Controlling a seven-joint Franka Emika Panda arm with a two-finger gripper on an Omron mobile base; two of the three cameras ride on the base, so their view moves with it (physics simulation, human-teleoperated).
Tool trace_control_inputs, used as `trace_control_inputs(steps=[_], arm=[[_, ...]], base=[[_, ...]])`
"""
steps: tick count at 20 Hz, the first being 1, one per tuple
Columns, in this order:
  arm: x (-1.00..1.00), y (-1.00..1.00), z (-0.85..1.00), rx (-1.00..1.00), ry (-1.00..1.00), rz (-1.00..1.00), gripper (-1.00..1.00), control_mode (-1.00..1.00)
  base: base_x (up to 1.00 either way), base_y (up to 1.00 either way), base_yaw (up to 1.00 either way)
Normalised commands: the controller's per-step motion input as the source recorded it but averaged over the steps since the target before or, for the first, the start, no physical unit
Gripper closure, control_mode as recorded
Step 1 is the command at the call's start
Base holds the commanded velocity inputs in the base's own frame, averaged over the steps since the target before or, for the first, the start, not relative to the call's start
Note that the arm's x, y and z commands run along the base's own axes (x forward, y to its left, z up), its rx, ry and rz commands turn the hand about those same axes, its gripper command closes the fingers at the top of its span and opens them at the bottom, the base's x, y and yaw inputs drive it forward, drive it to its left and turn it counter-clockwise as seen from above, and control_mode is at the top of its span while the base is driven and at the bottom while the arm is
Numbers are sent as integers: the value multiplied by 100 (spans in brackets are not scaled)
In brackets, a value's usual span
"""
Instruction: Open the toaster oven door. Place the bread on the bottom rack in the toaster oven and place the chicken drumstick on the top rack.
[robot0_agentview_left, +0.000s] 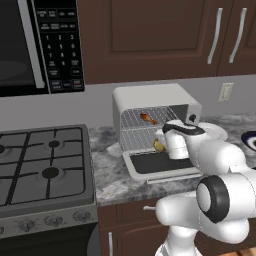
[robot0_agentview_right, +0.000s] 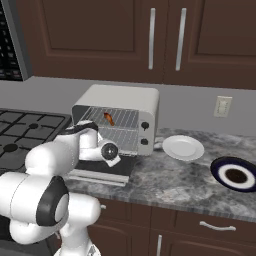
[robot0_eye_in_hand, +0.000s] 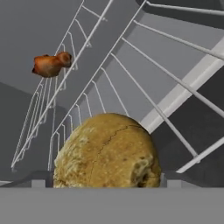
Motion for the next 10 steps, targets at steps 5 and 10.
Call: trace_control_inputs(steps=[5, 10], arm=[[-10, -9, -1, -24, 19, 3, 100, -100], [-32, -20, 0, -29, 21, 10, 100, -100]], base=[[0, 0, 0], [0, 0, 0]])
